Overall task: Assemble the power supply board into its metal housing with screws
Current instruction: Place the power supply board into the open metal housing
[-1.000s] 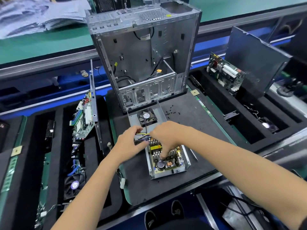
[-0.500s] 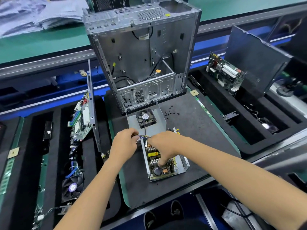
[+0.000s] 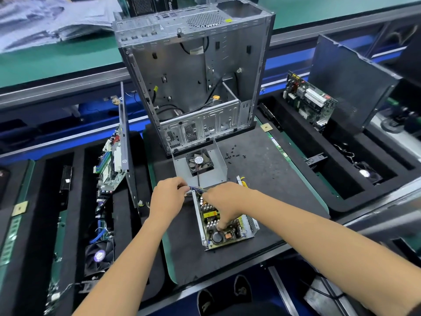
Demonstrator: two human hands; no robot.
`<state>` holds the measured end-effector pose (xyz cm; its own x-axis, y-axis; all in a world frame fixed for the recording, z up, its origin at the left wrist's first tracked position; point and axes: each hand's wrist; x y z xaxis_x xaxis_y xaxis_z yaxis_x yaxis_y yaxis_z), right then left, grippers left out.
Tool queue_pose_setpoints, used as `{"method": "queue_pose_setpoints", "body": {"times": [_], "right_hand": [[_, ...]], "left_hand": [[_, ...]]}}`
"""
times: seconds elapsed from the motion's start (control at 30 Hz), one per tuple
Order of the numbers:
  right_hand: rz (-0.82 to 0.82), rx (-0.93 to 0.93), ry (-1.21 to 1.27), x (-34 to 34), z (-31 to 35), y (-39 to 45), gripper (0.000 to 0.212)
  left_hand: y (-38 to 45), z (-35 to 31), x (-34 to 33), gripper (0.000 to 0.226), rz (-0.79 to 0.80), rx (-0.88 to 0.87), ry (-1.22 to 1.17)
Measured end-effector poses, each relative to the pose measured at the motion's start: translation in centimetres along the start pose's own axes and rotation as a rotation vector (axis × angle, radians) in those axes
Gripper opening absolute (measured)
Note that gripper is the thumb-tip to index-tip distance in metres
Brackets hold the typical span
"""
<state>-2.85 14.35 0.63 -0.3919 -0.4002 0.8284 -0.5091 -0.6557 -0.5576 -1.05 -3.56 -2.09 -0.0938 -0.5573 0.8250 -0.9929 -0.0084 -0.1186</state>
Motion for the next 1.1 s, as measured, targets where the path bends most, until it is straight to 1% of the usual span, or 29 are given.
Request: {"method": "queue_pose_setpoints", "body": {"times": [0.13, 0.27, 0.47, 0.53, 0.6, 0.63, 0.7, 0.77, 0.8, 0.87, 0.93, 1.0, 1.03, 1.1], "right_hand": [[0.001, -0.002, -0.002, -0.4, 0.3, 0.5, 0.058], [0.002, -0.002, -0.009, -0.6, 0.4, 0.7, 0.060], [0.069, -0.017, 0.015, -0.3, 0.4, 0.6, 0.071], [0.111, -0.022, 0.052, 0.0, 0.4, 0.5, 0.072], [0.126, -0.019, 0.181, 0.6, 0.1, 0.2, 0.070], [0.102, -0.015, 0.254, 0.9, -0.2, 0.0, 0.066], [-0.024, -0.030, 0.340, 1.7, -1.0, -0.4, 0.051], [-0.173, -0.099, 0.400, 2.3, -2.1, -0.9, 0.031], [-0.225, -0.150, 0.441, 2.5, -2.7, -1.1, 0.024], [-0.273, -0.257, 0.525, 2.7, -4.2, -1.4, 0.012], [-0.259, -0.362, 0.584, 2.5, -5.6, -1.6, 0.009], [-0.205, -0.461, 0.633, 1.9, -6.5, -1.8, 0.018], [-0.175, -0.497, 0.668, 1.5, -6.8, -1.9, 0.024], [-0.108, -0.533, 0.726, 1.0, -6.8, -2.1, 0.032]], "left_hand": [[-0.5, 0.3, -0.2, 0.010, 0.042, 0.007, 0.056], [-1.0, 0.8, -0.7, 0.011, 0.052, 0.013, 0.043], [-1.5, 1.3, -1.0, 0.015, 0.100, 0.050, 0.082], [-1.5, 1.3, -1.0, 0.016, 0.133, 0.044, 0.093], [-1.4, 1.4, -1.0, 0.017, 0.170, -0.008, 0.112], [-1.5, 1.5, -1.0, 0.019, 0.189, -0.039, 0.122], [-1.6, 1.6, -1.0, 0.019, 0.226, -0.095, 0.141], [-1.6, 2.1, -0.8, 0.007, 0.256, -0.135, 0.149], [-1.6, 2.2, -0.7, 0.006, 0.272, -0.144, 0.148], [-1.7, 2.2, -0.6, 0.020, 0.291, -0.142, 0.133], [-1.6, 1.9, -0.5, 0.020, 0.199, -0.163, 0.145], [-1.5, 1.2, -0.3, 0.018, 0.049, -0.200, 0.134], [-1.5, 0.7, 0.0, 0.016, 0.008, -0.228, 0.112], [-1.1, -0.8, 0.4, 0.015, 0.011, -0.315, 0.098]]}}
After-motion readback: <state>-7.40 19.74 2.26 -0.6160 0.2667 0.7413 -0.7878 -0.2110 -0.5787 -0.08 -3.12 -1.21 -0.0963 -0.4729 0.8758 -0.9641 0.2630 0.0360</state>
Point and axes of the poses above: each hand's wrist, its own y-axis towards the middle knuckle, its own x-axis out of the back of the hand, z = x × y, and after that the axes turned 10 degrees about z, right-handed
